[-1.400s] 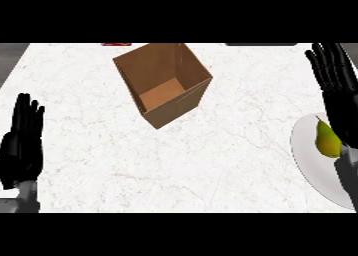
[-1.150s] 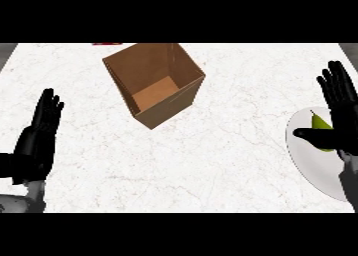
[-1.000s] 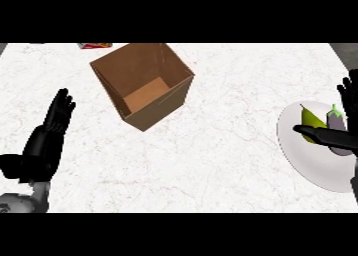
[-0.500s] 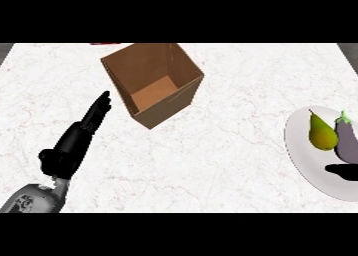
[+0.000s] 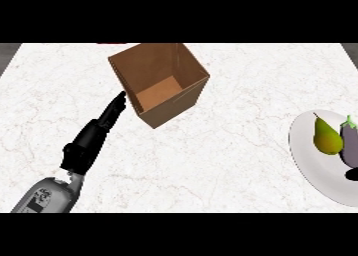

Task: Pick the pear from the plate and place it in the cardboard box

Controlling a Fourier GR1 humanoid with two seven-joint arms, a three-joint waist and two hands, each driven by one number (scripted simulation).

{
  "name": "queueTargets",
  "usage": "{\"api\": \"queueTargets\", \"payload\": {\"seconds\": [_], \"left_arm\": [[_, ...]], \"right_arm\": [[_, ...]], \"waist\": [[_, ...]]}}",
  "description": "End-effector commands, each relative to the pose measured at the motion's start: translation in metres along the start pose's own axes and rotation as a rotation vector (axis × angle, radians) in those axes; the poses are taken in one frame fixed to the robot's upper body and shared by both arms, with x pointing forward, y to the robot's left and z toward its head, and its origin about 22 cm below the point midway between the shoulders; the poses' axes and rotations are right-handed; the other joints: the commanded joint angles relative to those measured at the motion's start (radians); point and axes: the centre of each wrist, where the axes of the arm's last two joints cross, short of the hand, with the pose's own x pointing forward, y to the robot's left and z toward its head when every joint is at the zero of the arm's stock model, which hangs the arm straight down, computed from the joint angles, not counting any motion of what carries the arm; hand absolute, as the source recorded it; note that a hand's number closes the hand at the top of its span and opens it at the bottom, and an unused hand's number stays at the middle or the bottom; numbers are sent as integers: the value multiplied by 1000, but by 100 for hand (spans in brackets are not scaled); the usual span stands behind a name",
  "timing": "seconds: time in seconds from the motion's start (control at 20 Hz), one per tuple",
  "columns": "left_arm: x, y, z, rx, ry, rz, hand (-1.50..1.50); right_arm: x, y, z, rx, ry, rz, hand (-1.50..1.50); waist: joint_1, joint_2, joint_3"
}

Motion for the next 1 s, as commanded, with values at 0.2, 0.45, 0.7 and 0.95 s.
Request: {"api": "queueTargets", "payload": {"seconds": [0.2, 0.45, 0.7, 0.95], "left_arm": [[7, 8, -21, -16, 0, -1, 0], [-2, 3, -8, -40, -27, 2, 0], [13, 12, -22, -37, 0, 4, 0], [6, 8, -11, -19, -3, -5, 0]], "right_arm": [[49, -32, 5, 175, 97, -55, -150], [41, -36, -18, 177, 133, -100, -150], [30, -10, -45, 180, 143, -73, -150], [18, 42, -48, 228, 208, -75, -150]], "waist": [[25, 5, 3], [25, 4, 3], [26, 6, 4], [20, 4, 4]]}}
